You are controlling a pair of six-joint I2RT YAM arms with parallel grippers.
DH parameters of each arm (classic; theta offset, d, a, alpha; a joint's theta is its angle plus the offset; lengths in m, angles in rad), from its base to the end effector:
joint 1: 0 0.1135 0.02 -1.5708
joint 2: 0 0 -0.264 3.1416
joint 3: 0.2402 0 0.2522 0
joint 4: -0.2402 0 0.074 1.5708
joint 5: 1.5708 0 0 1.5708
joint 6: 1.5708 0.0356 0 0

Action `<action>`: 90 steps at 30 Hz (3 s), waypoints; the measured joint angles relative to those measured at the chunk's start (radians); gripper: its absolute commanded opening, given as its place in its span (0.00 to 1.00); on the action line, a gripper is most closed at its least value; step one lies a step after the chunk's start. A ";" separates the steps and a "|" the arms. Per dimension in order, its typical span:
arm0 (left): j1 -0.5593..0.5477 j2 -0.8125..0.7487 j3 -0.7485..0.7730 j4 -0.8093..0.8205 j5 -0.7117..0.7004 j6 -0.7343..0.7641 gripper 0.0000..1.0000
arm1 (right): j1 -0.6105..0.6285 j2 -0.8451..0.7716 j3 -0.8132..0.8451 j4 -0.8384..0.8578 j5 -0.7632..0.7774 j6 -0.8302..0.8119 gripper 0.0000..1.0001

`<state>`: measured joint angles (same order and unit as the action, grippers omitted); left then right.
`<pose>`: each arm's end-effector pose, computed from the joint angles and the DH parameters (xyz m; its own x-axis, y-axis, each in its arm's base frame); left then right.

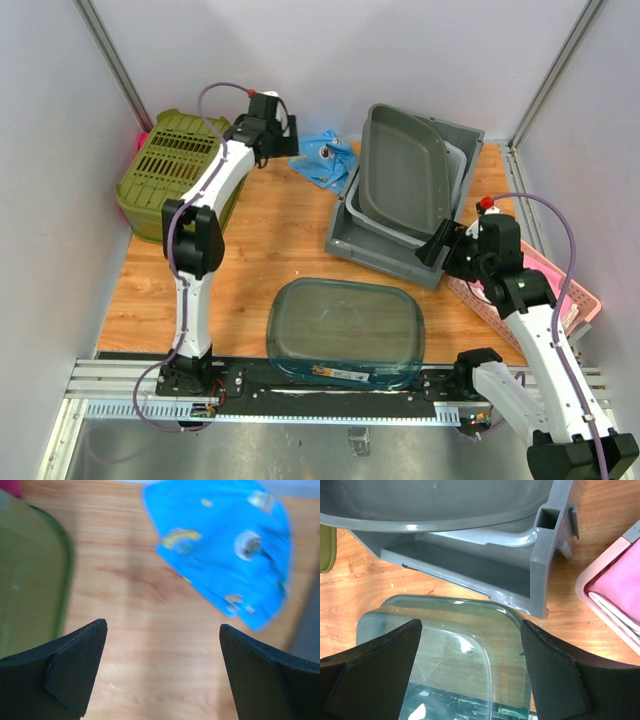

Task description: Turn the large container upside down

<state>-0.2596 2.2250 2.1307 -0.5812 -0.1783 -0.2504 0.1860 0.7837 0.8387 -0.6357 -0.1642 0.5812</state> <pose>0.4996 -0.1262 0.2915 -0.6149 -0.0890 -0.7835 -0.0346 0.9957 -0.0859 0.1616 0.0363 0.3134 -0.6245 0.4336 -0.6496 0.0313 0.8449 0.5340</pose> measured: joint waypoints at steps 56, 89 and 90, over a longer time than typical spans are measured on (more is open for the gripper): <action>-0.210 -0.995 -0.605 -0.230 0.005 -0.180 0.99 | 0.649 0.662 -0.082 0.776 -0.267 0.383 0.82; -0.210 -1.019 -0.571 -0.246 -0.013 -0.188 0.99 | 0.876 1.363 0.492 1.225 -0.424 0.638 0.77; -0.210 -1.022 -0.571 -0.247 -0.013 -0.189 0.99 | 0.876 1.361 0.492 1.226 -0.427 0.638 0.77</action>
<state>-0.4698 1.2026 1.5593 -0.8280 -0.1909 -0.4393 1.0622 2.1445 1.3312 0.5903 -0.5915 1.2190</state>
